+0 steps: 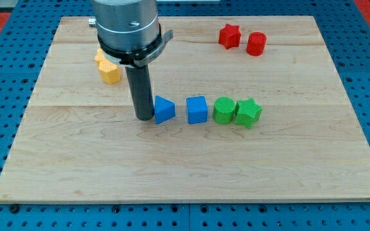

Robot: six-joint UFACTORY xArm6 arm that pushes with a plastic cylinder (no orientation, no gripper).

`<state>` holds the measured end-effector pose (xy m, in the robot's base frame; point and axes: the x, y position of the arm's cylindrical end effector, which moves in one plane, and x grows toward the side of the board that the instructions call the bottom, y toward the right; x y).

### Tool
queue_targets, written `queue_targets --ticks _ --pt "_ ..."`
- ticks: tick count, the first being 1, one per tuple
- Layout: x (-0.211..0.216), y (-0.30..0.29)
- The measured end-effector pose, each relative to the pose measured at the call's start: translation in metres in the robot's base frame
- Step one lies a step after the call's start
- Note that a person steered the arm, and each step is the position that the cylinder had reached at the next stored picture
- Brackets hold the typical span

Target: Slightly move the yellow blocks towards up

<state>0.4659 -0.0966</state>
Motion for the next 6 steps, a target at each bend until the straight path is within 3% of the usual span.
queue_targets --ticks 1,2,4,6 --pt "-0.059 -0.014" --pt "-0.082 -0.015" --pt "-0.115 -0.097" --pt "-0.113 -0.084"
